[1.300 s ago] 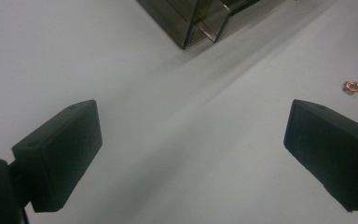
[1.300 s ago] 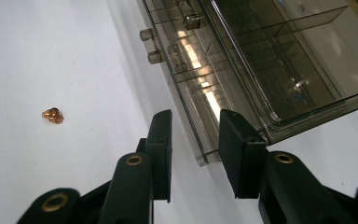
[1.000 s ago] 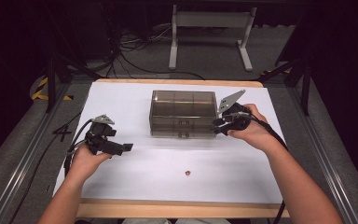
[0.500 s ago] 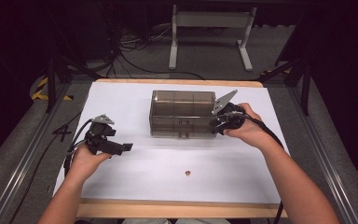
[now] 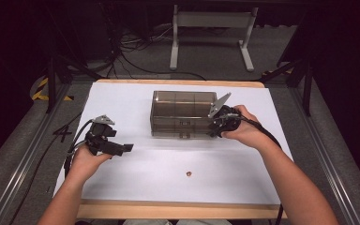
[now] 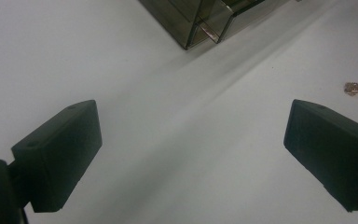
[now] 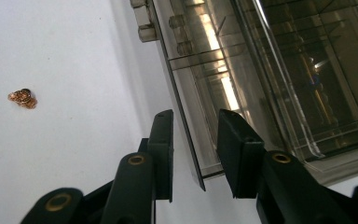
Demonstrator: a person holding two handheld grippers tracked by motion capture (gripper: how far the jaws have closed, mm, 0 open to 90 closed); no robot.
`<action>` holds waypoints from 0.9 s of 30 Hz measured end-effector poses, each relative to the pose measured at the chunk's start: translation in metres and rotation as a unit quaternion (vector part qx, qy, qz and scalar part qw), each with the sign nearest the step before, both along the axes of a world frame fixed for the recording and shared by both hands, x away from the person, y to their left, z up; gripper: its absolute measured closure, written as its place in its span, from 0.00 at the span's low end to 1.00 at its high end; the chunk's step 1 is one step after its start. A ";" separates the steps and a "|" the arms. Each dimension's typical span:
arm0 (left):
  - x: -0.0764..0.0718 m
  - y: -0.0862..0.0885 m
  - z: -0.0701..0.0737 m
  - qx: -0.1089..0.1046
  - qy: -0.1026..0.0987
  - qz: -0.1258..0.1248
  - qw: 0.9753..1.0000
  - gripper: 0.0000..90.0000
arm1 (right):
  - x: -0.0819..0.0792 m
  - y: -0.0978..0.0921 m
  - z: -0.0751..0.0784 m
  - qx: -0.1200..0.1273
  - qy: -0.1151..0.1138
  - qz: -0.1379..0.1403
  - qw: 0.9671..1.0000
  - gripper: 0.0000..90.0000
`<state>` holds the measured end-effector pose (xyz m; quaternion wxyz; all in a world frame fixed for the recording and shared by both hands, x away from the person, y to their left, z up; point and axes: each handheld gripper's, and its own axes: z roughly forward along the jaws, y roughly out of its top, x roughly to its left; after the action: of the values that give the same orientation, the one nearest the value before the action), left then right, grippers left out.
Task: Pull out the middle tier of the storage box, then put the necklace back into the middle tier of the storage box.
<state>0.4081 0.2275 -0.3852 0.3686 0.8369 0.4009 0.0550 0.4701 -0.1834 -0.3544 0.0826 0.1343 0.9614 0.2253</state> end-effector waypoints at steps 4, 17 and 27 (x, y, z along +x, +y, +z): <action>0.000 0.000 0.000 0.000 0.002 -0.001 1.000 0.05 | 0.001 0.003 -0.003 -0.010 -0.001 0.006 1.000 0.75; 0.000 0.000 0.000 -0.001 0.001 -0.001 1.000 0.05 | 0.002 0.013 -0.010 -0.057 0.009 0.010 0.998 0.77; 0.001 0.000 0.000 0.000 0.003 -0.001 1.000 0.05 | -0.001 0.020 -0.015 -0.090 0.013 0.021 0.996 0.88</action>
<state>0.4086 0.2271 -0.3855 0.3680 0.8375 0.4007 0.0521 0.4693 -0.1639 -0.3690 0.0770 0.1088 0.9815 0.1375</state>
